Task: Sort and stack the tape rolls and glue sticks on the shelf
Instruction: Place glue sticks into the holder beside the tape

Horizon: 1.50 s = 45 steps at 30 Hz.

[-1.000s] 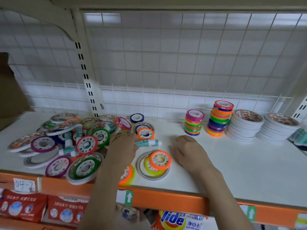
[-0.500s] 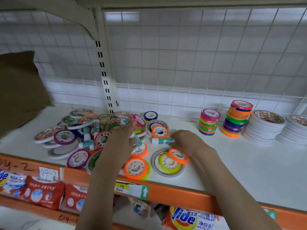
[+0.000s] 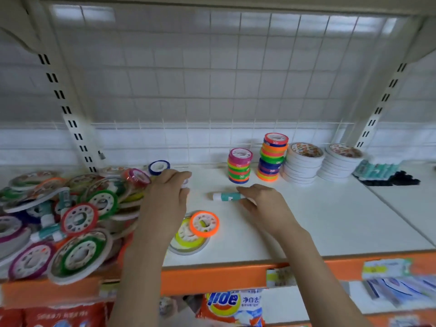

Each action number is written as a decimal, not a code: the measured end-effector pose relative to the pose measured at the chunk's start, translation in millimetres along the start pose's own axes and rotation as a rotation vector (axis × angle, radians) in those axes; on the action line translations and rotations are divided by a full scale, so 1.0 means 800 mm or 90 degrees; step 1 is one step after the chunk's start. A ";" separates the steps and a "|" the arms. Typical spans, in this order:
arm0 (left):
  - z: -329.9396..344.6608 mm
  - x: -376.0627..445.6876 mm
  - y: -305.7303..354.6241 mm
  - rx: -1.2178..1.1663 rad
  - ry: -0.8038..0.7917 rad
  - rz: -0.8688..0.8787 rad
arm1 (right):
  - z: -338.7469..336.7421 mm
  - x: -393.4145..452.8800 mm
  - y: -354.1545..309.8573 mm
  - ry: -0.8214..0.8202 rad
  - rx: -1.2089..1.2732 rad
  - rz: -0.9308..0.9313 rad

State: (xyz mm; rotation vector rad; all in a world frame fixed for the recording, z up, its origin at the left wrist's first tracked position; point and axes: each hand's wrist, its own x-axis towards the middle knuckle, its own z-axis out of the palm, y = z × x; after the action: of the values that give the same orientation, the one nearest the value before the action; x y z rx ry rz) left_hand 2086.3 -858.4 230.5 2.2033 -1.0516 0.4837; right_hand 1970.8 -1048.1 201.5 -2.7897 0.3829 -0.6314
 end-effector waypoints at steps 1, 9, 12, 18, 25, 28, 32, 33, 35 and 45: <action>0.007 0.004 0.011 -0.011 -0.003 0.018 | -0.004 -0.008 0.011 0.015 -0.007 0.014; 0.070 0.018 0.101 -0.041 -0.053 0.078 | -0.048 -0.062 0.099 0.085 -0.001 0.141; 0.099 0.022 0.143 -0.051 -0.051 0.075 | -0.070 -0.081 0.140 0.080 -0.004 0.145; 0.167 0.023 0.243 -0.060 -0.048 0.066 | -0.115 -0.108 0.244 0.040 -0.070 0.100; 0.219 0.020 0.344 -0.057 -0.026 0.023 | -0.158 -0.120 0.342 0.022 -0.032 0.059; 0.232 0.018 0.368 -0.035 -0.021 0.018 | -0.163 -0.123 0.364 0.009 -0.003 0.024; 0.236 0.022 0.386 -0.015 -0.024 0.027 | -0.171 -0.131 0.370 -0.012 0.068 0.047; 0.237 0.024 0.388 -0.015 -0.022 0.028 | -0.174 -0.133 0.369 -0.015 0.086 0.054; 0.238 0.027 0.390 -0.020 -0.020 0.026 | -0.181 -0.135 0.366 -0.012 0.121 0.074; 0.255 0.033 0.380 -0.059 -0.033 0.020 | -0.181 -0.121 0.362 0.029 0.092 0.095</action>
State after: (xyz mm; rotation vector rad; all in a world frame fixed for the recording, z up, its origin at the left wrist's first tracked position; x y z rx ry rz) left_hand 1873.2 -1156.3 215.8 2.1315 -1.1151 0.3856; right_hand 1763.9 -1315.9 203.4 -2.5851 0.5260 -0.6619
